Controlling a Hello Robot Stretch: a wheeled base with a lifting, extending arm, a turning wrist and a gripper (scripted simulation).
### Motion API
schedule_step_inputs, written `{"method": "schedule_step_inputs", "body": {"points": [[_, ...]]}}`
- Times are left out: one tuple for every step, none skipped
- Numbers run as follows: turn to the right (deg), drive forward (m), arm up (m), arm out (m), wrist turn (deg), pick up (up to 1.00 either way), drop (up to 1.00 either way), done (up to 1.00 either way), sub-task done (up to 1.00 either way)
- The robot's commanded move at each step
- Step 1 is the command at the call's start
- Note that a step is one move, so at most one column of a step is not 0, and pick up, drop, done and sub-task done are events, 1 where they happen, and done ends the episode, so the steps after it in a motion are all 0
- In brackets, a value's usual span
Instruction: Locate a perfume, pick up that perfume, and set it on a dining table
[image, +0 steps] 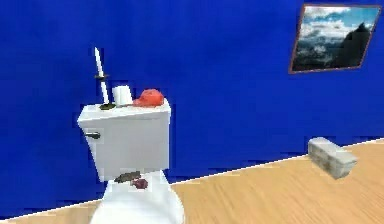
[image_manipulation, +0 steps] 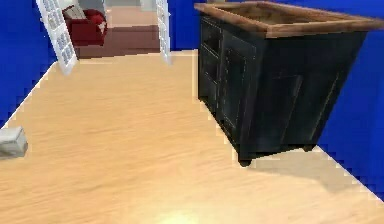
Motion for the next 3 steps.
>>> {"method": "schedule_step_inputs", "body": {"points": [[-45.0, 0.0, 0.0, 0.0, 0.0, 0.0, 0.0, 0.0, 0.0], [-45.0, 0.0, 0.0, 0.0, 0.0, 0.0, 0.0, 0.0, 0.0], [-15.0, 0.0, 0.0, 0.0, 0.0, 0.0, 0.0, 0.0, 0.0]]}}
